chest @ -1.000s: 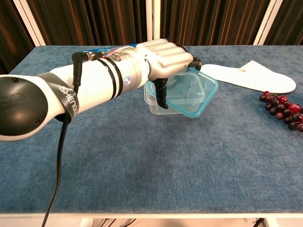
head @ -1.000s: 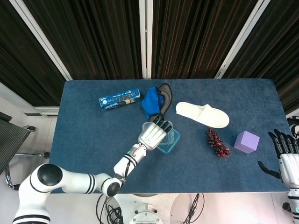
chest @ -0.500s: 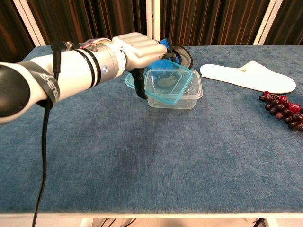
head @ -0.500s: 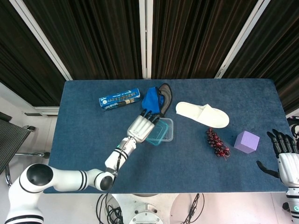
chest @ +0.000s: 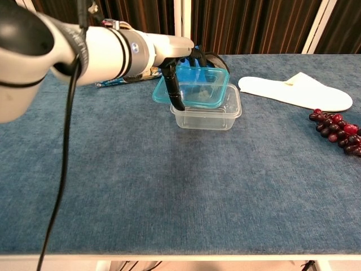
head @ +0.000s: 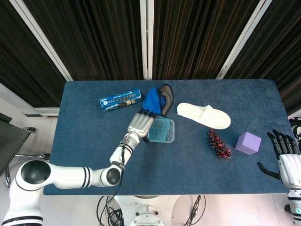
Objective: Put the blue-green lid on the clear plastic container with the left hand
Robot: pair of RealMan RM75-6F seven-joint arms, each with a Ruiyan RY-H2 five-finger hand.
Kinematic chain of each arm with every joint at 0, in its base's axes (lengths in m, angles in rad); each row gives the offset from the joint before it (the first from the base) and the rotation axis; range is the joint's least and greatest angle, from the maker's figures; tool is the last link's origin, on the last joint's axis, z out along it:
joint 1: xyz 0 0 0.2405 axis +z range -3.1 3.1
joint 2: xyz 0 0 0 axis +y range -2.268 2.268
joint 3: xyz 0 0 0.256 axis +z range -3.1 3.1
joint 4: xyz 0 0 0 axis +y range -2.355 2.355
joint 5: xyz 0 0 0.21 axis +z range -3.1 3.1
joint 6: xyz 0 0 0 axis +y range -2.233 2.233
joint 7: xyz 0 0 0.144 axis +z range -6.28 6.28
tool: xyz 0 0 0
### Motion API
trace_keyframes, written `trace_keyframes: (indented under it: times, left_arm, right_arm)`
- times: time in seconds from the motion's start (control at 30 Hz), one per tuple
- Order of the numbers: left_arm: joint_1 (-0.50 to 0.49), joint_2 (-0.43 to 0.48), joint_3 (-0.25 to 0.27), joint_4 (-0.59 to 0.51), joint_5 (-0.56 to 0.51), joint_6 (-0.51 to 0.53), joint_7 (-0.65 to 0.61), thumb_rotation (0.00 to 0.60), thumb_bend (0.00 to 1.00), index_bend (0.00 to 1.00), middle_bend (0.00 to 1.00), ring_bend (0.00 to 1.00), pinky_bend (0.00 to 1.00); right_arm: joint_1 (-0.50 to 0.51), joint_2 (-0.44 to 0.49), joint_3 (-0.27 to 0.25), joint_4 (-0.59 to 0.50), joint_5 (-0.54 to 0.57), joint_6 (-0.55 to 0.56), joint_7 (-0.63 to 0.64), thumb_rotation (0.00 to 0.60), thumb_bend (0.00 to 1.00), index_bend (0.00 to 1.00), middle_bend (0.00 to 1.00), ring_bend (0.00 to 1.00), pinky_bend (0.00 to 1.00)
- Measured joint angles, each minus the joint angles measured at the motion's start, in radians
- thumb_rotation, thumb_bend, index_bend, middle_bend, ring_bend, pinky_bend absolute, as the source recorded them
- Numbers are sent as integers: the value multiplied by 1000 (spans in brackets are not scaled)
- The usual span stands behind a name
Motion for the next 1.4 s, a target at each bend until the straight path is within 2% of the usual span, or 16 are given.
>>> trace_keyframes:
  times: [0.23,0.33,0.47,0.63,1.0,1.4]
  left_arm:
    - [-111,-24,-52,16,-287,97,131,600,126,313,205,70,119]
    - [-153,-46,-85,21,-351,157,175,600,126,314,206,70,121]
    - [-189,-78,-126,21,-382,214,199,600,124,314,206,46,122]
    - [-215,-122,-165,37,-415,232,214,600,119,314,206,32,122]
    - [-267,-232,-218,202,-440,245,255,600,100,314,192,10,123]
    - [-271,-259,-254,239,-442,246,344,600,93,308,185,0,117]
  right_arm:
    - [4,4,-1,-1,-8,-1,5,600,124,0,0,0,0]
    - [7,3,-3,2,-16,-2,9,600,124,0,0,0,0]
    - [6,2,-6,9,-21,3,20,600,125,0,0,0,0]
    - [-1,2,-11,22,-24,11,34,600,124,0,0,0,0]
    - [-17,4,-21,41,-20,22,58,600,124,0,0,0,0]
    - [-16,0,-19,47,-17,17,63,600,124,0,0,0,0]
